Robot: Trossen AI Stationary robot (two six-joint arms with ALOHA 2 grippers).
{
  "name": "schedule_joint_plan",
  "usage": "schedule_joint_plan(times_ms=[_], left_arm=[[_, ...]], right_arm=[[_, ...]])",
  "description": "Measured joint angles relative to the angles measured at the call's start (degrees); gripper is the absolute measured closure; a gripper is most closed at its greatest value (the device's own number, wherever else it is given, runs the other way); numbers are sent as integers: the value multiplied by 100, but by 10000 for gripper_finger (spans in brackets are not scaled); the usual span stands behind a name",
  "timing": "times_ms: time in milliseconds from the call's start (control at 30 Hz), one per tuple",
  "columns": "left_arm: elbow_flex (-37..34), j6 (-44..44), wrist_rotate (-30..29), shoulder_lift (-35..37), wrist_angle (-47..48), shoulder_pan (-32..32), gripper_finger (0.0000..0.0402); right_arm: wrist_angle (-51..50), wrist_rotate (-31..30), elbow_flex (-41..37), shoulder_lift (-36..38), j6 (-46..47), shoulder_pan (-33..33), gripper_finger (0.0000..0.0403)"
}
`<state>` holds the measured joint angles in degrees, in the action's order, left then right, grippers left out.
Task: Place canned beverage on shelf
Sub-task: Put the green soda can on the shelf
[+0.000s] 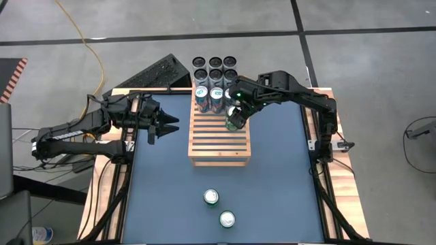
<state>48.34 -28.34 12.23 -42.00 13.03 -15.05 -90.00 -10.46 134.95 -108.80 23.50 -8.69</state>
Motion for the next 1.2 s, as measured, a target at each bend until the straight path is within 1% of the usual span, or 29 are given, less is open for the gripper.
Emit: schedule_joint_plan(times_ms=[200,333,400,500,567,667,733,800,833,867,1000,1100,1200], left_arm=[[0,-39,2,-2,1,0,190],[0,-42,4,0,0,0,190],[0,-45,4,-2,1,0,190],[2,-89,4,-1,3,0,190],[2,-91,7,-1,7,0,190],[2,-92,7,0,11,0,190],[2,-92,5,0,12,0,190],[0,-95,4,0,12,0,190],[1,-96,4,0,12,0,190],[2,-96,4,-1,12,0,190],[2,-101,4,0,12,0,190],[1,-103,2,0,12,0,190],[1,-102,-9,-1,14,0,190]], right_arm=[[-3,-220,-7,88,40,-4,149],[-12,-351,-13,484,76,55,149],[1,-579,2,688,206,152,149],[-1,-1183,-2,967,438,493,161],[9,-1526,-44,1160,634,797,186],[10,-2007,-347,1327,971,1298,254],[-7,-2200,-758,1345,1193,1594,311],[0,-2253,-1296,1323,1459,1778,366],[1,-2243,-1585,1319,1551,1844,384],[-3,-2245,-1866,1317,1643,1879,392],[48,-2187,-2764,1319,1985,1816,383],[465,-2109,-3098,1320,1830,1707,390],[841,-1943,-3156,1321,1416,1619,401]])
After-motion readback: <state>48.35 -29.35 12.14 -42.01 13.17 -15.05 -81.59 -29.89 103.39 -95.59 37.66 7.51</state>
